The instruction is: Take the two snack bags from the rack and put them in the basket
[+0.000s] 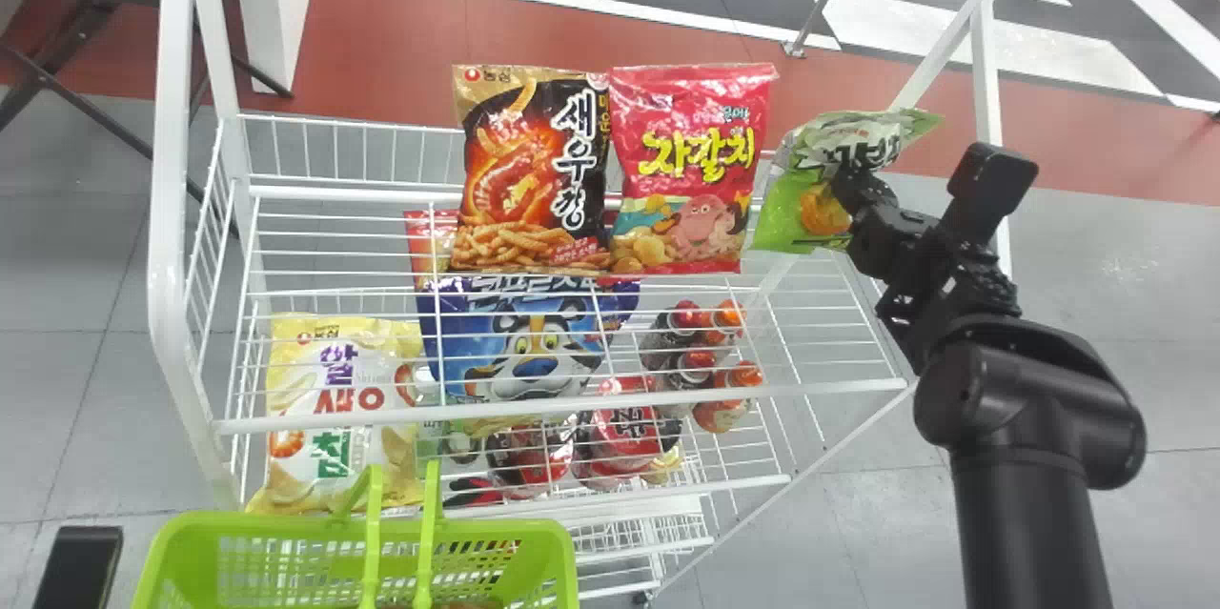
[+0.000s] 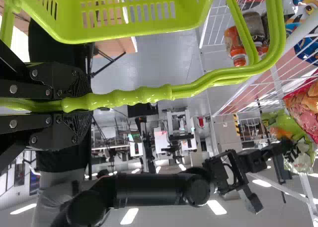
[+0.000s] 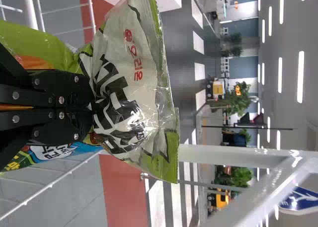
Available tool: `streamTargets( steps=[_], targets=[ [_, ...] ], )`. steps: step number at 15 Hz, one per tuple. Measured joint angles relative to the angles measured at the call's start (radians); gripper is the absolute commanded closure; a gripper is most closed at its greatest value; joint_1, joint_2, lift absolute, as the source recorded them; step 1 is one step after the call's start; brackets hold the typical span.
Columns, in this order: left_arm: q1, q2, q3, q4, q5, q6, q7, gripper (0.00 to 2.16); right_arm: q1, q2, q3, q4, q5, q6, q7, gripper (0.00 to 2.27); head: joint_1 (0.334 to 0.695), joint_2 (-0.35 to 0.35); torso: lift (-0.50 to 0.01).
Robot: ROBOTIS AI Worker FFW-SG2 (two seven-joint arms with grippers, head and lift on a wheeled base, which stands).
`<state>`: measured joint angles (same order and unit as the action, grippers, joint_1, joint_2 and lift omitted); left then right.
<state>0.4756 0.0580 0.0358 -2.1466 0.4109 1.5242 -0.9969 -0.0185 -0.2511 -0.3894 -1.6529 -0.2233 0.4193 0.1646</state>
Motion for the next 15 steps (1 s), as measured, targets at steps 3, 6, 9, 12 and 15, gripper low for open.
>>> streamTargets(
  steps=[3,6,9,12,15],
  targets=[
    [0.003,0.000,-0.001,-0.004,0.000,0.006,-0.004,1.88,0.072,0.005,-0.021,-0.136,-0.017,0.052,-0.031,2.19,0.695,-0.350,-0.011],
    [0.004,0.000,-0.003,-0.010,0.002,0.010,-0.005,1.88,0.130,0.005,-0.062,-0.244,-0.052,0.077,-0.035,2.19,0.695,-0.350,-0.011],
    [0.007,0.000,-0.012,-0.013,0.001,0.013,-0.002,1.88,0.176,0.005,-0.090,-0.334,-0.077,0.114,-0.052,2.19,0.695,-0.350,-0.011],
    [0.012,0.000,-0.013,-0.020,0.000,0.013,0.001,1.88,0.225,0.011,-0.119,-0.443,-0.146,0.229,-0.050,2.19,0.695,-0.350,-0.011],
    [0.019,0.000,-0.009,-0.032,0.001,0.013,0.001,1.88,0.305,0.026,-0.119,-0.584,-0.186,0.367,-0.038,2.19,0.695,-0.350,-0.011]
  ],
)
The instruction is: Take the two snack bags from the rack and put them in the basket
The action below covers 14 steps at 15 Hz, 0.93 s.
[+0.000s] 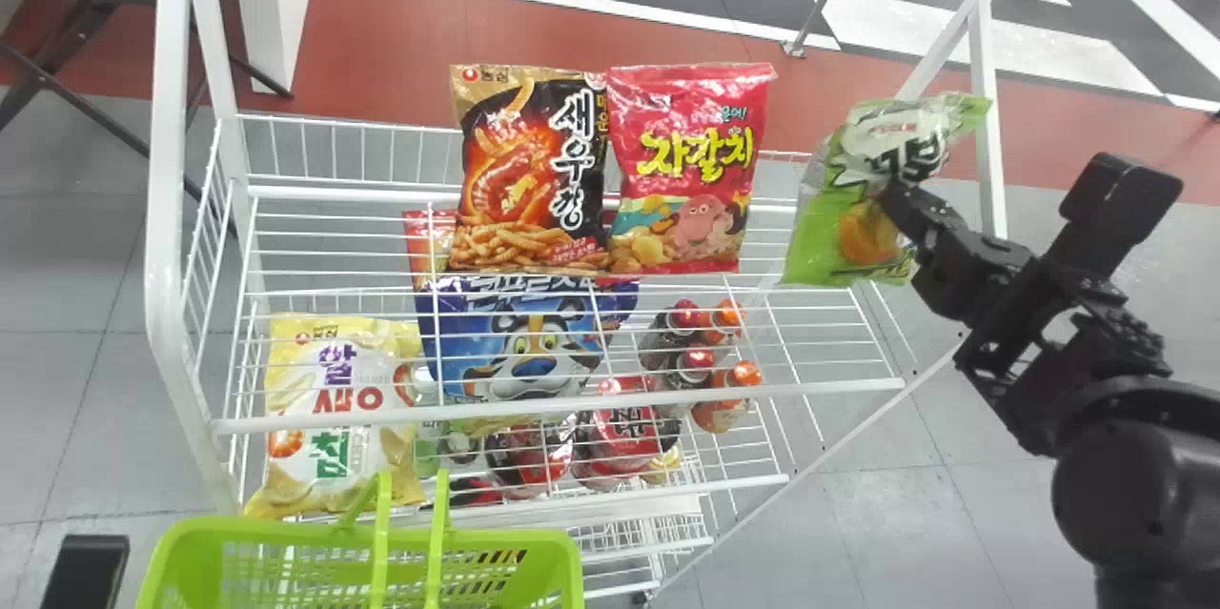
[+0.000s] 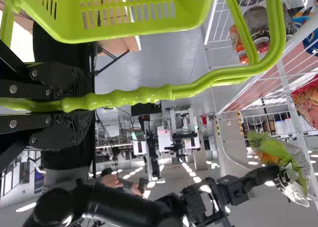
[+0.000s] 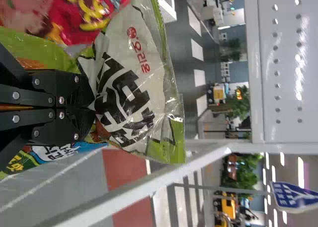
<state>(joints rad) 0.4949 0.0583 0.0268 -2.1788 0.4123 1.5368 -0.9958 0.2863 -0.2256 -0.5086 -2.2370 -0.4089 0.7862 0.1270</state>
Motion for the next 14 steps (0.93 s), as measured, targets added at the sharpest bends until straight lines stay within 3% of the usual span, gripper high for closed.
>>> streamTargets(
  steps=[6,14],
  targets=[
    [0.012,-0.001,-0.009,-0.015,0.000,0.000,0.003,1.88,0.165,0.047,-0.038,-0.231,-0.144,0.273,0.010,2.19,0.695,-0.350,-0.011],
    [0.016,-0.005,0.003,-0.017,0.000,-0.006,0.008,1.88,0.331,0.052,0.018,-0.344,-0.261,0.549,0.035,2.19,0.695,-0.350,-0.011]
  ],
)
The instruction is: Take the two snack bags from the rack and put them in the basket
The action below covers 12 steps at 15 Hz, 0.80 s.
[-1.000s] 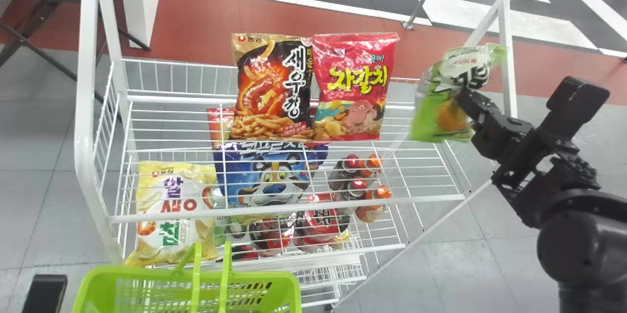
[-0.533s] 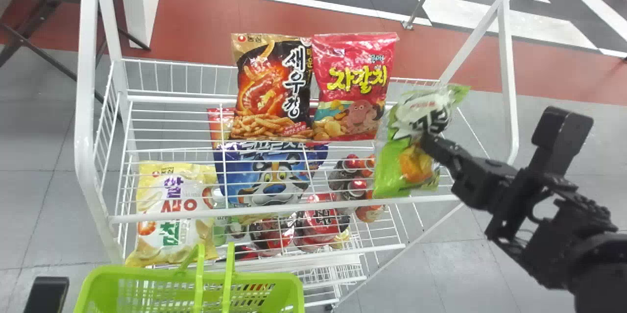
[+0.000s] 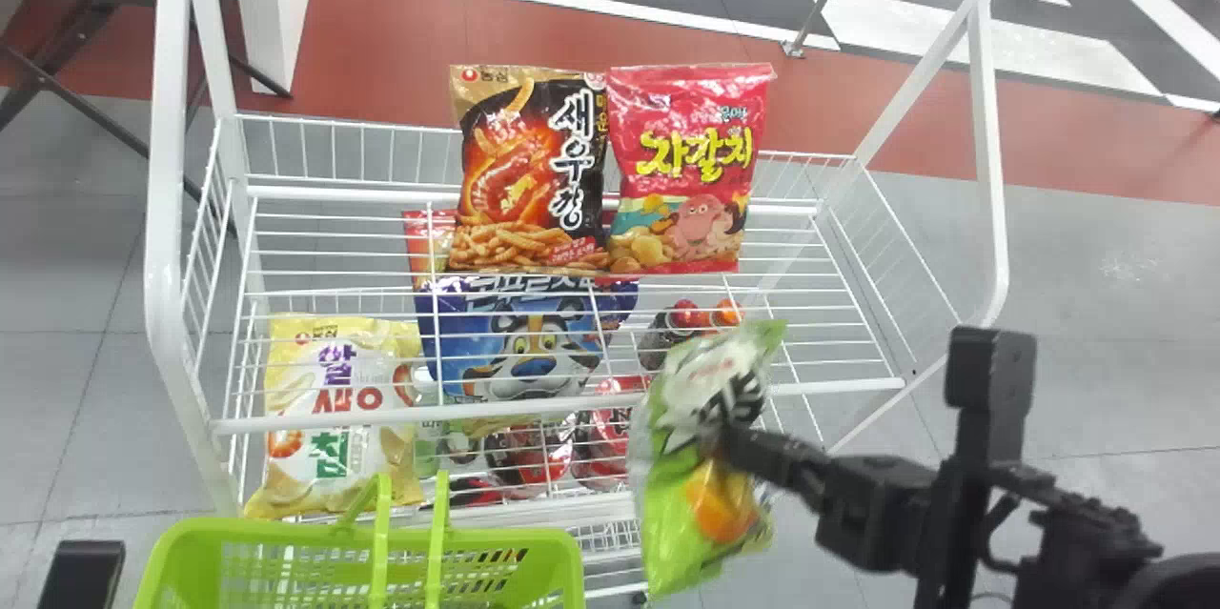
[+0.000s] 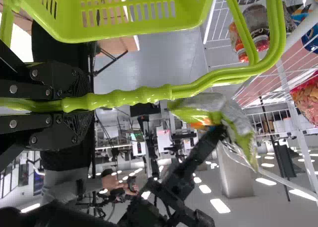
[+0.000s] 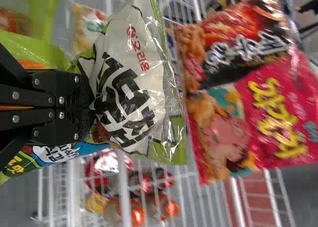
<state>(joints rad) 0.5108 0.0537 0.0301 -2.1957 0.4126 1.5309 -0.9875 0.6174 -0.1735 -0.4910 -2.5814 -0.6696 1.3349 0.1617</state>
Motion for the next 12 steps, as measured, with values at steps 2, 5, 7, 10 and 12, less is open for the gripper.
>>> streamTargets(
  steps=[2,5,7,10,12],
  targets=[
    [0.000,-0.001,0.000,0.000,0.000,0.000,0.003,1.88,0.017,-0.001,0.034,-0.007,-0.004,0.053,0.006,2.19,0.695,-0.350,-0.011],
    [-0.008,-0.001,0.002,0.000,0.000,0.002,0.005,1.88,0.055,-0.005,0.114,-0.003,0.017,0.068,0.026,2.19,0.695,-0.350,-0.011],
    [-0.014,-0.003,0.002,0.003,0.000,0.002,0.007,1.88,0.067,-0.008,0.160,-0.002,0.022,0.090,0.032,2.19,0.695,-0.350,-0.011],
    [-0.021,-0.004,-0.001,0.004,0.000,0.003,0.009,1.88,0.070,-0.015,0.248,0.027,0.052,0.109,0.030,2.19,0.695,-0.350,-0.011],
    [-0.023,-0.003,-0.001,0.002,0.001,0.005,0.007,1.88,0.059,-0.017,0.299,0.069,0.064,0.102,0.028,2.19,0.695,-0.350,-0.011]
  ],
)
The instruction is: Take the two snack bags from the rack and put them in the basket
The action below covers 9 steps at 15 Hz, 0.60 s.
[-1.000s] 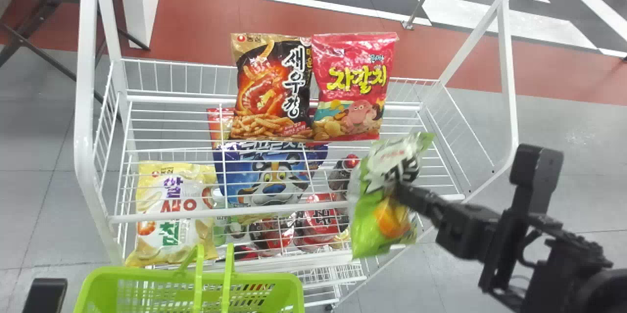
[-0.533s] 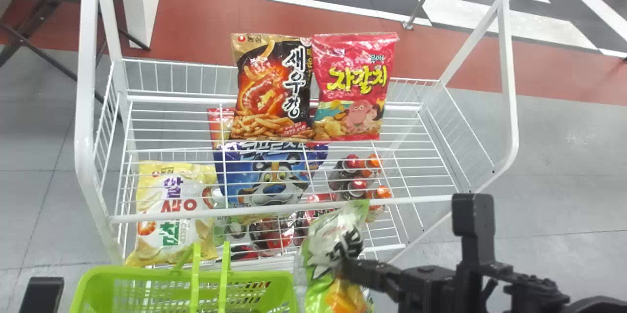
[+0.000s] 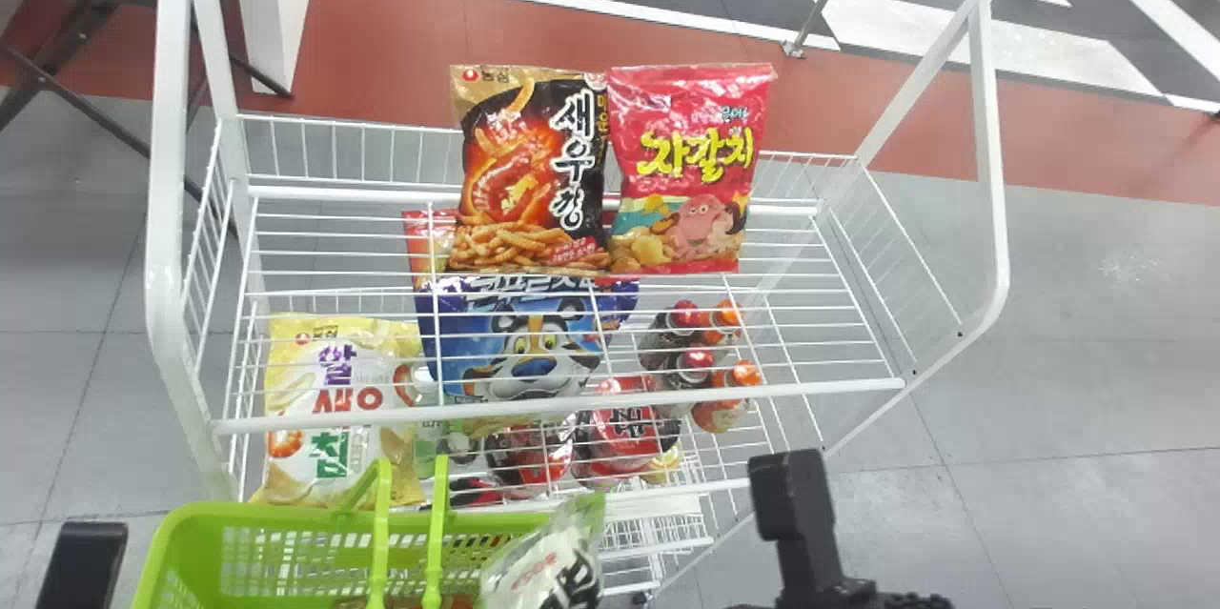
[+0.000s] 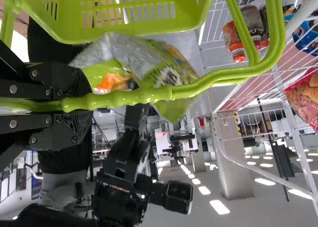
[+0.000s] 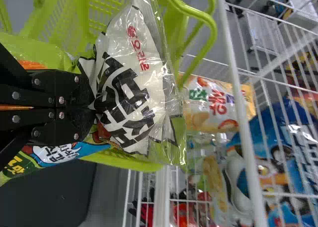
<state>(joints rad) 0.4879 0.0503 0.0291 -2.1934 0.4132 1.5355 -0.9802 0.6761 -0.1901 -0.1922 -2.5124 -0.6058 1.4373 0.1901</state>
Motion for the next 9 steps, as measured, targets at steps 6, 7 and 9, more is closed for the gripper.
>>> streamTargets(
  steps=[6,7,9],
  targets=[
    [0.014,0.002,-0.010,-0.010,0.004,-0.002,0.000,1.88,-0.058,0.008,0.140,0.125,0.047,-0.182,-0.012,2.19,0.695,-0.350,-0.011],
    [0.017,0.002,-0.013,-0.011,0.003,-0.002,0.001,1.88,-0.063,0.009,0.163,0.142,0.047,-0.205,-0.016,2.19,0.695,-0.325,-0.011],
    [0.021,0.001,-0.022,-0.011,0.001,-0.003,0.004,1.88,-0.062,0.011,0.206,0.159,0.047,-0.223,-0.021,2.19,0.695,-0.293,-0.011]
  ],
)
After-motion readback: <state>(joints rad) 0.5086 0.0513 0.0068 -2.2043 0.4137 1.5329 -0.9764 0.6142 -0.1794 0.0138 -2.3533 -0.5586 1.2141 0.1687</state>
